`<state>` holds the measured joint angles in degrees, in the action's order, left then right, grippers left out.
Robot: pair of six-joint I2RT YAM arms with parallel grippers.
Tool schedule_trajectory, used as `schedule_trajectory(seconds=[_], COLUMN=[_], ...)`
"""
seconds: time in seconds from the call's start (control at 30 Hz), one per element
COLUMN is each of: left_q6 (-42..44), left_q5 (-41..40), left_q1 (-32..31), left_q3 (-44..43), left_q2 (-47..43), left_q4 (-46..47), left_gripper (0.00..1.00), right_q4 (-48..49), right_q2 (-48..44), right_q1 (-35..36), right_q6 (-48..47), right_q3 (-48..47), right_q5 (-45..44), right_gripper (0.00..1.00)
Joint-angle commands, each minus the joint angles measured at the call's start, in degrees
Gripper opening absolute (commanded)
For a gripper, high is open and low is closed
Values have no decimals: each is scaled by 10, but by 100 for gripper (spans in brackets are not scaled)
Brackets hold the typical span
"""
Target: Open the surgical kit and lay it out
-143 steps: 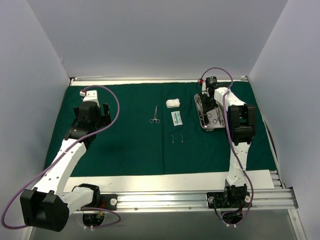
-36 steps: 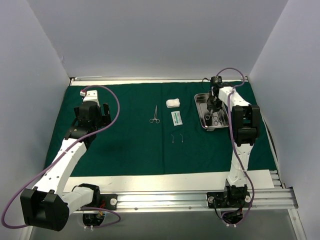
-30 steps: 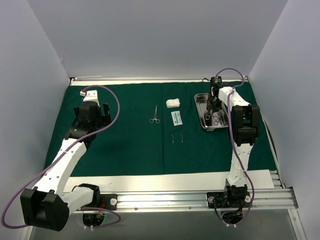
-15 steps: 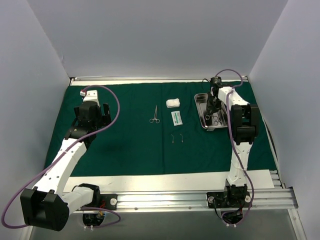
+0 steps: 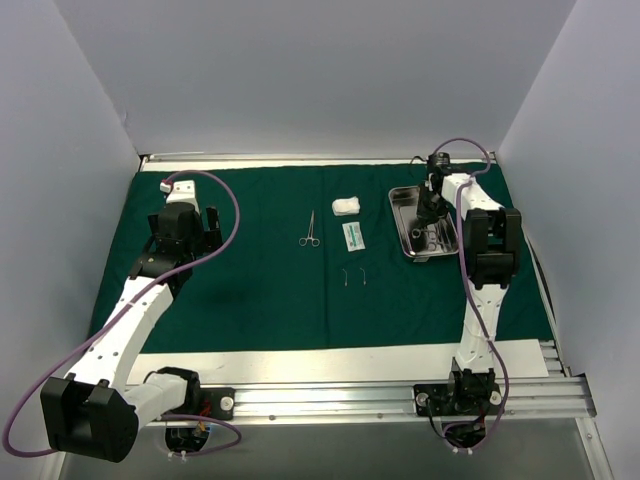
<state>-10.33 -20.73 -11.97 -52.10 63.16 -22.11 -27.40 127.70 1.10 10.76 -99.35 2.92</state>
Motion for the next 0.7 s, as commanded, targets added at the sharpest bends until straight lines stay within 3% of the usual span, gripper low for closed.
schedule_trajectory(seconds=[0.0,0.3,0.67], left_q6=[-2,-1,-2], left_q5=[1,0,1], left_q1=[-3,-2,-3], left_q3=[-3,-3,-3], left_q2=[-13,-13,-14], left_q4=[12,13,13], left_gripper=[97,97,97], right_q4=[-24,30,72], right_q2=[3,-103,-150], right_q1=[-5,-7,-7], right_q6=[-25,-21,-2], right_q3=[40,38,65], right_q5=[14,41,82], right_gripper=[0,0,0])
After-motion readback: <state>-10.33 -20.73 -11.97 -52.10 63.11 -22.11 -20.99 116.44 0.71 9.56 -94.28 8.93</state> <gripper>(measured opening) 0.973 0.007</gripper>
